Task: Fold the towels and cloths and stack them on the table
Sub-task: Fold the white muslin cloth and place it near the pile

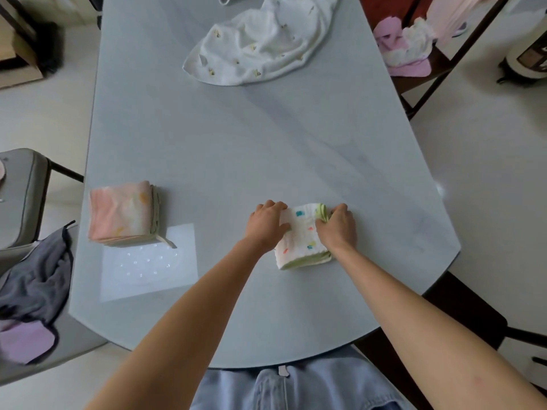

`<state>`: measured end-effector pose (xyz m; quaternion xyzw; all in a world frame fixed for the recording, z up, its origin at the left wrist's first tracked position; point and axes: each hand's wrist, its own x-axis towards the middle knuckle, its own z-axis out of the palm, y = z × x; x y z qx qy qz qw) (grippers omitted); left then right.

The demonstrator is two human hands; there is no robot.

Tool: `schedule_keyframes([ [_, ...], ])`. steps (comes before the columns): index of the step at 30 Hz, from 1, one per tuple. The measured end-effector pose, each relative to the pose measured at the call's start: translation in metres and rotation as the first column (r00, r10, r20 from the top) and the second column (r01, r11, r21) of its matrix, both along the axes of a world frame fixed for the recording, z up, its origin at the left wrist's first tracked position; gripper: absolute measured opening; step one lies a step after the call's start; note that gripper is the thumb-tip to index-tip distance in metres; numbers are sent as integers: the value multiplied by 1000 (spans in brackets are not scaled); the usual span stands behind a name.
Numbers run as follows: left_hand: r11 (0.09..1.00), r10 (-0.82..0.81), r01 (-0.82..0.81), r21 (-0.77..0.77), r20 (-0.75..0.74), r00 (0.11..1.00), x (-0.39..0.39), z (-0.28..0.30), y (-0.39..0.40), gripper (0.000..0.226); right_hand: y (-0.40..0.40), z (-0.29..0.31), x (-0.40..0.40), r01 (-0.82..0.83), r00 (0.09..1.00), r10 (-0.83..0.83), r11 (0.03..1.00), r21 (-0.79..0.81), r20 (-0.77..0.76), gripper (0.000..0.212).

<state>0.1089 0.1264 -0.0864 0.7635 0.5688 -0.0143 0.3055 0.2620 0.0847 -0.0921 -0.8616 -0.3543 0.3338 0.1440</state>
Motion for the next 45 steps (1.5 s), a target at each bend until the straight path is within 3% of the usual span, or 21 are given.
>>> schedule_keyframes([
  [5, 1000, -18, 18, -7, -7, 1000, 0, -9, 1, 46, 19, -1, -2, -11, 987, -10, 992, -127, -159, 69],
  [10, 998, -31, 33, -47, 61, 998, -4, -11, -7, 43, 19, -3, 3, 43, 919, -103, 986, -164, -379, 46],
  [13, 995, 48, -27, -97, 218, 975, -23, -8, -8, 29, 16, 4, 1, 19, 842, -41, 999, -45, -538, 25],
  [17, 993, -27, 60, -98, 303, 953, -50, 10, 5, 28, 18, 34, 1, -105, 773, 189, 980, 171, -606, 27],
  [22, 979, -187, 202, -41, 227, 956, -57, 47, 32, 32, 29, 72, 3, -136, 801, 320, 920, 367, -505, 23],
  [24, 981, -187, 195, -15, 213, 959, -62, 66, 45, 39, 42, 90, 0, -267, 875, 396, 874, 406, -278, 27],
  [27, 998, -59, 62, -2, 290, 955, -74, 105, 70, 37, 60, 118, -7, -450, 881, 471, 799, 400, 50, 36],
  [30, 991, 75, -30, -130, 356, 932, -76, 131, 87, 33, 70, 136, -7, -425, 893, 446, 793, 436, 59, 37],
  [32, 980, 139, -82, -181, 332, 933, -72, 137, 90, 44, 74, 138, -7, -389, 905, 426, 826, 408, 2, 36],
  [34, 929, 307, -176, -325, 414, 857, -66, 137, 87, 46, 82, 135, -8, -297, 937, 343, 885, 358, -70, 37],
  [36, 779, 573, -214, -590, 529, 626, -67, 138, 74, 37, 92, 133, -17, -56, 939, 141, 963, 265, -313, 42],
  [38, 603, 755, -119, -788, 518, 402, -70, 137, 60, 33, 99, 133, -23, 156, 798, -67, 983, 97, -599, 33],
  [39, 548, 797, -53, -835, 501, 337, -71, 134, 53, 37, 101, 134, -24, 185, 733, -121, 983, 24, -670, 26],
  [41, 525, 801, 68, -849, 519, 297, -73, 126, 43, 50, 103, 134, -25, 174, 646, -171, 982, -75, -744, 16],
  [45, 628, 720, 101, -772, 625, 301, -74, 120, 40, 52, 104, 126, -22, 243, 575, -258, 960, -139, -776, 19],
])
